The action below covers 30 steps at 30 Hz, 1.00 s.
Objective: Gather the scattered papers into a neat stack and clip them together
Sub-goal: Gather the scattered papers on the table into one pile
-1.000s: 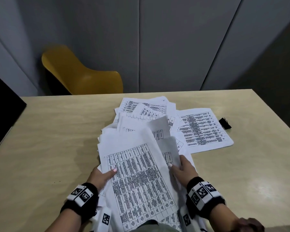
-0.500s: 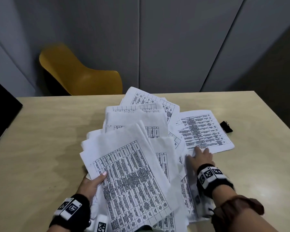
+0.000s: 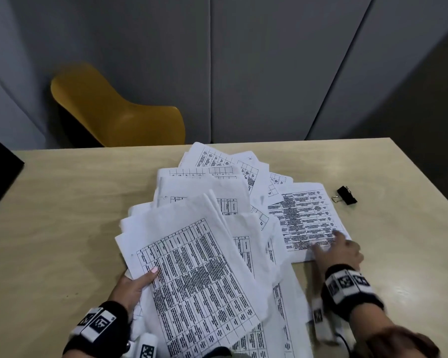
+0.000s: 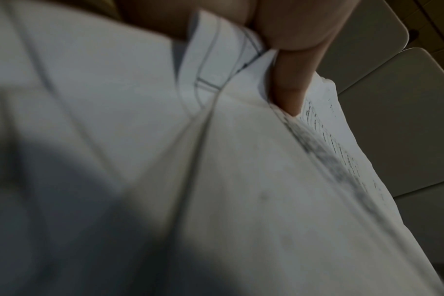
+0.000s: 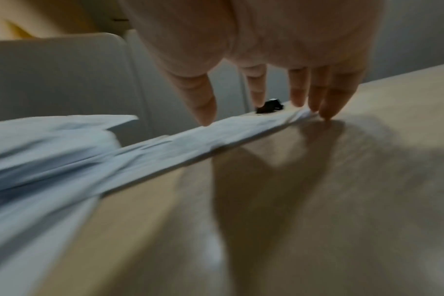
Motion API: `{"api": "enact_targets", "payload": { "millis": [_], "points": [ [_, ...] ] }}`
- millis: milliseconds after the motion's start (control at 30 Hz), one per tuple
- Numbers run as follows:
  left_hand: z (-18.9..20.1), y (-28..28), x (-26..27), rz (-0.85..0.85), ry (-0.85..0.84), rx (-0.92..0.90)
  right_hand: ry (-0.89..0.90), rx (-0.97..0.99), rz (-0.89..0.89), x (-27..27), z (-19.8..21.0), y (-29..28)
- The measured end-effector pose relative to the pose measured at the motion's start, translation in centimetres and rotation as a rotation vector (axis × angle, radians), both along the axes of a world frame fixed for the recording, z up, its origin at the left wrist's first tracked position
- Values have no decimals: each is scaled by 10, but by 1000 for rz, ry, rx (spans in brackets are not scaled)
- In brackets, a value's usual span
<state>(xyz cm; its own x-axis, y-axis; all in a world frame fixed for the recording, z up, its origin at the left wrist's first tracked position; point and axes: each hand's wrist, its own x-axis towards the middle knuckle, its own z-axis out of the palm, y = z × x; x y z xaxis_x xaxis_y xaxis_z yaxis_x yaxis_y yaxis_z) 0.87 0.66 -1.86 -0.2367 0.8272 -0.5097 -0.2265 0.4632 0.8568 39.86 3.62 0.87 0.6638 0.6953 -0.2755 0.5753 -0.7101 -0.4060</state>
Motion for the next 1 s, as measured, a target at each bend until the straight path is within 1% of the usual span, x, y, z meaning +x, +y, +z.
{"api": "enact_targets", "payload": {
  "millis": [33,67,133,200,333,367,433,533,600,633,667,700,733,767,800,833,867,900,933,1000],
  "points": [
    [-2,0,-1,0,-4,-4,13,-42,-87,4,2,5],
    [-4,0,-2,-3,-5,-4,14,-81,-136,7,4,9],
    [-6,0,-4,-3,-10,-9,46,-100,-184,12,4,15],
    [-8,1,-5,-4,-22,-14,133,-36,-169,16,2,19],
    [-9,1,-6,-6,-21,-16,237,200,-134,18,-5,14],
    [-9,1,-6,-3,-18,-17,286,227,-116,18,-7,10],
    [-9,2,-6,-1,-13,-23,340,191,-18,20,-7,4],
    [-9,2,-6,4,-16,-30,242,3,189,35,-1,4],
    [-10,2,-6,3,-8,-33,197,-77,258,43,9,6],
    [-11,2,-6,3,-5,-36,200,-71,244,46,11,7],
    [-11,2,-6,0,-5,-40,211,-13,205,48,12,6],
    [-11,2,-6,0,-7,-44,263,82,106,46,12,4],
    [-11,3,-7,-1,-5,-47,347,214,-42,43,10,2],
    [-11,3,-7,2,-6,-50,446,350,-232,38,4,0],
    [-12,3,-7,4,-6,-52,535,446,-414,32,-2,-3],
    [-12,3,-7,4,-7,-53,606,496,-566,23,-9,-7],
    [-11,3,-7,3,-4,-51,655,494,-628,12,-12,-11],
    [-12,3,-6,3,-5,-49,689,457,-611,1,-16,-15],
    [-12,3,-7,3,-2,-50,691,394,-533,-12,-17,-19],
    [-10,2,-6,2,-1,-50,555,235,-306,-33,-13,-25]
  ]
}}
